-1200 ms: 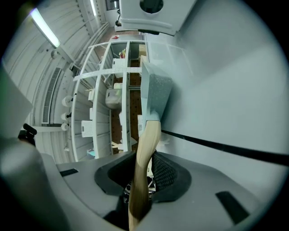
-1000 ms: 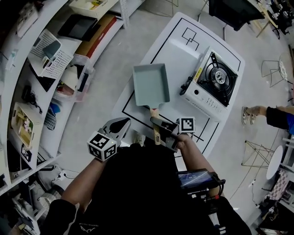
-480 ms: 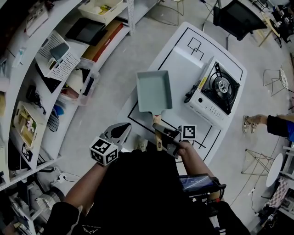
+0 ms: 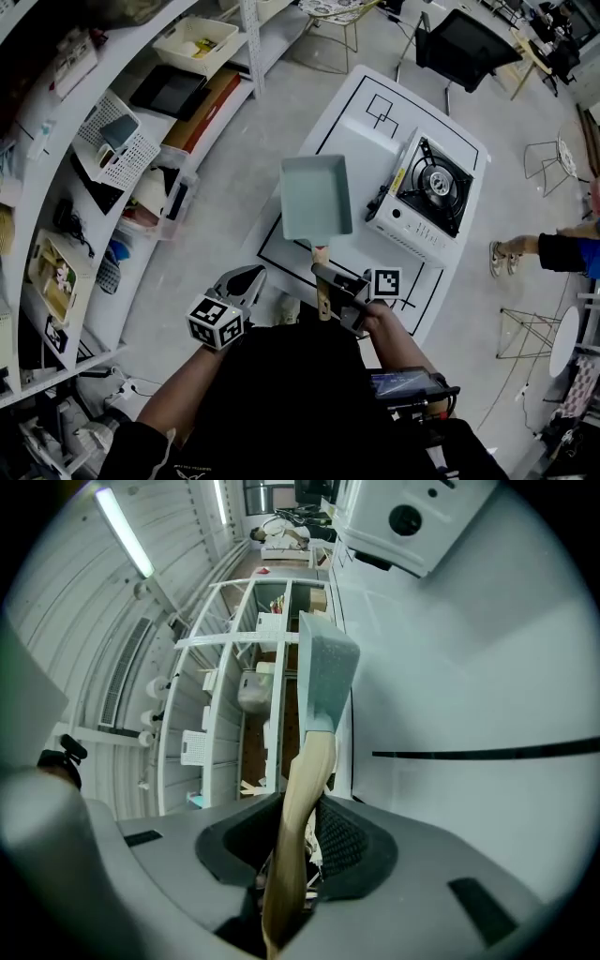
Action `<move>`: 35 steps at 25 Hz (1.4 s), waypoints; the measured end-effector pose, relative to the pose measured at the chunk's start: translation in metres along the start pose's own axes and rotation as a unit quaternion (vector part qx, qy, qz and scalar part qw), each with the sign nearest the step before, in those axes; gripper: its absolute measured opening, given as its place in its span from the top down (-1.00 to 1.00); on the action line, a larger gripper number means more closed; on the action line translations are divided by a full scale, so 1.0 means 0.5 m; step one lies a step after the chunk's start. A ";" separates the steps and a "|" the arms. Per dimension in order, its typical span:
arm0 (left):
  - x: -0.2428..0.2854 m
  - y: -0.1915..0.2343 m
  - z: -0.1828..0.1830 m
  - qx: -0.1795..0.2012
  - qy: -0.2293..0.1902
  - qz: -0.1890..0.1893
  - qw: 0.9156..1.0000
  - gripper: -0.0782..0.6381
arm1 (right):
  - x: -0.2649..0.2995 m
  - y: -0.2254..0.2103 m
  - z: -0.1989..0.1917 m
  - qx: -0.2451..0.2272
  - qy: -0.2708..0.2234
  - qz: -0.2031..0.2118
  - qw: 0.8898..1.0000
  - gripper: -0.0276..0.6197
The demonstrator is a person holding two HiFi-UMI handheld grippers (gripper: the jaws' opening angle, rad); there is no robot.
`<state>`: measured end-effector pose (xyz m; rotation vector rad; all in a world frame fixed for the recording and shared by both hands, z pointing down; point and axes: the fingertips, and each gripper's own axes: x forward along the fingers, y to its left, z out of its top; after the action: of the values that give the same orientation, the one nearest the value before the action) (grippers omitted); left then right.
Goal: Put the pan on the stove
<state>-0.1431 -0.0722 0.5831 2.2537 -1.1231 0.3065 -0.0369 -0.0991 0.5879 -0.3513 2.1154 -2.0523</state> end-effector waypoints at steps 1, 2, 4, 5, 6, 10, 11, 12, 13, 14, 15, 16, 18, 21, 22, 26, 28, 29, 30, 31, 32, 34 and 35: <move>0.001 -0.001 0.000 0.000 -0.001 0.001 1.000 0.76 | -0.004 0.005 0.001 -0.005 -0.004 0.001 1.000 0.53; 0.002 -0.004 0.001 0.001 -0.005 -0.001 1.000 0.76 | -0.010 0.009 0.003 -0.009 -0.010 0.001 1.000 0.52; 0.005 -0.015 0.004 -0.001 -0.018 -0.012 1.000 0.76 | -0.020 0.017 0.005 -0.012 -0.022 0.000 1.000 0.52; 0.006 -0.020 0.004 -0.001 -0.022 -0.016 1.000 0.76 | -0.025 0.022 0.005 -0.011 -0.028 -0.001 1.000 0.52; 0.006 -0.023 0.003 -0.001 -0.022 -0.018 1.000 0.76 | -0.030 0.025 0.005 -0.011 -0.034 -0.001 0.999 0.52; 0.002 -0.027 0.000 0.010 -0.009 -0.020 1.000 0.76 | -0.049 0.037 0.010 -0.024 -0.054 0.002 0.998 0.52; 0.001 -0.030 0.000 0.015 -0.005 -0.022 1.000 0.76 | -0.054 0.040 0.011 -0.029 -0.058 0.003 0.998 0.52; 0.001 -0.034 0.000 0.017 -0.003 -0.025 1.000 0.76 | -0.058 0.044 0.012 -0.032 -0.062 0.003 0.998 0.52; 0.002 -0.040 0.003 0.019 -0.004 -0.030 0.999 0.76 | -0.063 0.048 0.013 -0.036 -0.066 0.004 0.997 0.52; 0.003 -0.047 0.007 0.020 -0.005 -0.036 0.999 0.76 | -0.068 0.052 0.014 -0.039 -0.071 0.004 0.997 0.52; 0.005 -0.055 0.012 0.020 -0.009 -0.044 0.999 0.76 | -0.073 0.056 0.017 -0.042 -0.077 0.005 0.996 0.52; 0.009 -0.061 0.014 0.020 -0.012 -0.052 0.998 0.76 | -0.078 0.059 0.020 -0.044 -0.084 0.004 0.995 0.52; 0.013 -0.067 0.010 0.022 -0.011 -0.061 0.998 0.76 | -0.088 0.066 0.026 -0.045 -0.098 0.003 0.994 0.52; 0.019 -0.070 0.011 0.029 0.003 -0.066 0.997 0.76 | -0.102 0.076 0.036 -0.045 -0.118 0.003 0.992 0.52; 0.023 -0.071 0.012 0.029 0.006 -0.069 0.997 0.76 | -0.107 0.078 0.041 -0.047 -0.123 0.003 0.991 0.52; 0.046 -0.084 0.012 0.034 0.008 -0.087 0.996 0.76 | -0.137 0.085 0.060 -0.058 -0.149 -0.003 0.987 0.51; 0.057 -0.091 0.014 0.041 0.014 -0.096 0.994 0.76 | -0.155 0.089 0.072 -0.063 -0.165 -0.001 0.984 0.51; 0.061 -0.098 0.016 0.044 0.017 -0.102 0.994 0.76 | -0.164 0.090 0.078 -0.063 -0.173 -0.001 0.983 0.51; 0.065 -0.105 0.018 0.047 0.018 -0.108 0.993 0.76 | -0.175 0.092 0.082 -0.062 -0.181 -0.003 0.982 0.51; 0.069 -0.108 0.018 0.050 0.018 -0.113 0.992 0.76 | -0.187 0.092 0.088 -0.061 -0.189 -0.006 0.980 0.51; 0.073 -0.110 0.016 0.053 0.017 -0.116 0.992 0.76 | -0.199 0.093 0.094 -0.061 -0.196 -0.009 0.979 0.51; 0.083 -0.115 0.017 0.057 0.018 -0.125 0.990 0.76 | -0.220 0.098 0.109 -0.067 -0.211 -0.015 0.975 0.50; 0.087 -0.118 0.020 0.059 0.019 -0.130 0.990 0.76 | -0.229 0.101 0.117 -0.070 -0.219 -0.016 0.973 0.50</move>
<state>-0.0703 -0.0791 0.5705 2.4539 -0.7978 0.3133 0.0869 -0.1214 0.5308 -0.7821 1.9870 -1.6489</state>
